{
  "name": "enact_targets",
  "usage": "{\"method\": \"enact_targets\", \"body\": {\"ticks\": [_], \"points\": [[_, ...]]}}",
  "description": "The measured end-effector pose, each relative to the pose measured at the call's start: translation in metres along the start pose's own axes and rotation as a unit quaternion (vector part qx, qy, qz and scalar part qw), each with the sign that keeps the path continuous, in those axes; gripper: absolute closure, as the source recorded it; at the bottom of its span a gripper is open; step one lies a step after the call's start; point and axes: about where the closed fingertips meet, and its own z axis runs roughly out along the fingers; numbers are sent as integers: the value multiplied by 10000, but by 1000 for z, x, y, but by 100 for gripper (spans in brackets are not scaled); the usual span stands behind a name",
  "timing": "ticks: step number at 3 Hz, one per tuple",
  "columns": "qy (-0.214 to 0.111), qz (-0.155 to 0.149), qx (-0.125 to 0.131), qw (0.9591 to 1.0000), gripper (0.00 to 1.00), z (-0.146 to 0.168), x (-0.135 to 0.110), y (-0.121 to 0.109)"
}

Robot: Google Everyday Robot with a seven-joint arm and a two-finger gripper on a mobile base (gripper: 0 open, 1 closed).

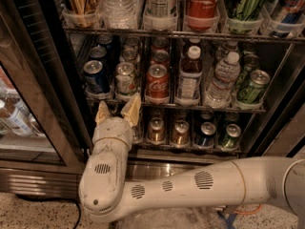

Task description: Pick coke can from middle shelf of fridge

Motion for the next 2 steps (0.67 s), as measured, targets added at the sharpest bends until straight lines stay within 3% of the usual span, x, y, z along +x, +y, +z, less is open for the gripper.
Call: {"method": "enact_targets", "body": {"ticks": [2], "points": [[-81, -108, 437, 9990, 28, 8, 3, -27]]}}
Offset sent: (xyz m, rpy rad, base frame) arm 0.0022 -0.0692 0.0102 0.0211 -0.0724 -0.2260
